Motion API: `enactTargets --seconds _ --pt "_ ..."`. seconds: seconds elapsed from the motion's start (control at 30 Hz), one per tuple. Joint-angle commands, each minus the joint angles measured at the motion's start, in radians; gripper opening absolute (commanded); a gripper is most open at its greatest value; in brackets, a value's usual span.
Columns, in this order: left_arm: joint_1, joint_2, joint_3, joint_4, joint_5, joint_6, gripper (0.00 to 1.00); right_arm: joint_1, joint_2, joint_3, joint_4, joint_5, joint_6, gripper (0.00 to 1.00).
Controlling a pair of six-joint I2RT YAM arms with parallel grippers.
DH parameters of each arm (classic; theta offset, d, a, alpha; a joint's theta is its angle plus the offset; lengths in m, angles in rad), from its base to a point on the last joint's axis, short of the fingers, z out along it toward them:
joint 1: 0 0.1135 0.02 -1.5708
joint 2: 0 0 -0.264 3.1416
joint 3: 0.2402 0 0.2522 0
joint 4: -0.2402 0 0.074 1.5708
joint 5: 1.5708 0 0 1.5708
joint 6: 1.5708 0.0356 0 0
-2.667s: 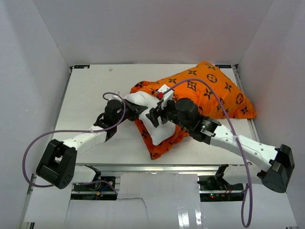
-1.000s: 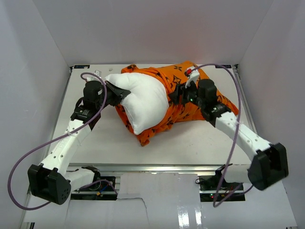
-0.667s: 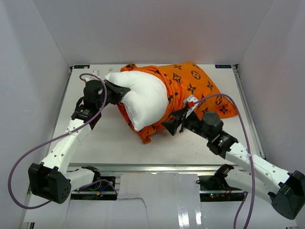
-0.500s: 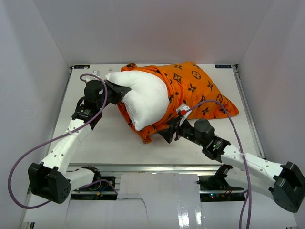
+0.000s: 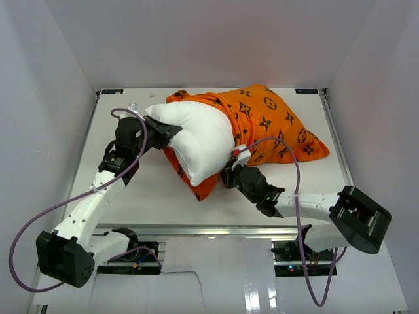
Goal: Remove the pillowcase from the pillow
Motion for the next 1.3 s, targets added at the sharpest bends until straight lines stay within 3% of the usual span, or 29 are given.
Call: enactTargets --seconds 0.0,0.17,0.3,0.47,0.57,0.63,0.67,0.77,0.87,1.0,1.07,1.27 --pt "0.021 -0.086 0.08 0.062 0.073 0.019 0.0 -0.035 0.01 0.014 0.068 0.217 0.07 0.08" --pt "0.078 -0.037 0.185 0.008 0.266 0.056 0.0 -0.229 0.026 -0.09 0.08 0.117 0.178 0.08" --pt "0.087 -0.023 0.164 0.024 0.307 0.074 0.0 -0.364 0.039 -0.099 0.077 0.045 0.182 0.08" --pt "0.102 -0.042 0.16 0.001 0.302 0.117 0.0 -0.455 0.039 -0.082 0.041 -0.044 0.181 0.08" --pt "0.102 -0.02 0.161 0.057 0.417 0.197 0.0 -0.483 -0.012 -0.064 0.022 -0.215 0.137 0.09" --pt "0.099 -0.009 0.127 0.064 0.493 0.284 0.0 -0.483 -0.088 -0.041 -0.074 -0.342 0.103 0.24" --pt "0.092 -0.015 0.102 0.07 0.501 0.311 0.0 -0.483 -0.189 -0.023 -0.134 -0.387 0.089 0.41" --pt "0.017 -0.06 0.0 0.125 0.471 0.442 0.0 -0.478 -0.398 0.088 -0.383 -0.409 0.032 0.58" --pt "-0.113 -0.051 -0.03 0.085 0.347 0.553 0.0 -0.478 -0.46 0.271 -0.574 -0.406 -0.037 0.69" --pt "-0.302 -0.009 -0.065 0.081 0.215 0.65 0.0 -0.478 -0.322 0.557 -0.686 -0.643 -0.172 0.9" --pt "-0.383 -0.003 -0.099 0.09 0.158 0.674 0.0 -0.48 -0.186 0.746 -0.754 -0.68 -0.221 0.94" --pt "-0.471 -0.141 -0.235 0.223 0.143 0.745 0.0 -0.477 0.075 1.013 -0.94 -0.766 -0.366 0.95"
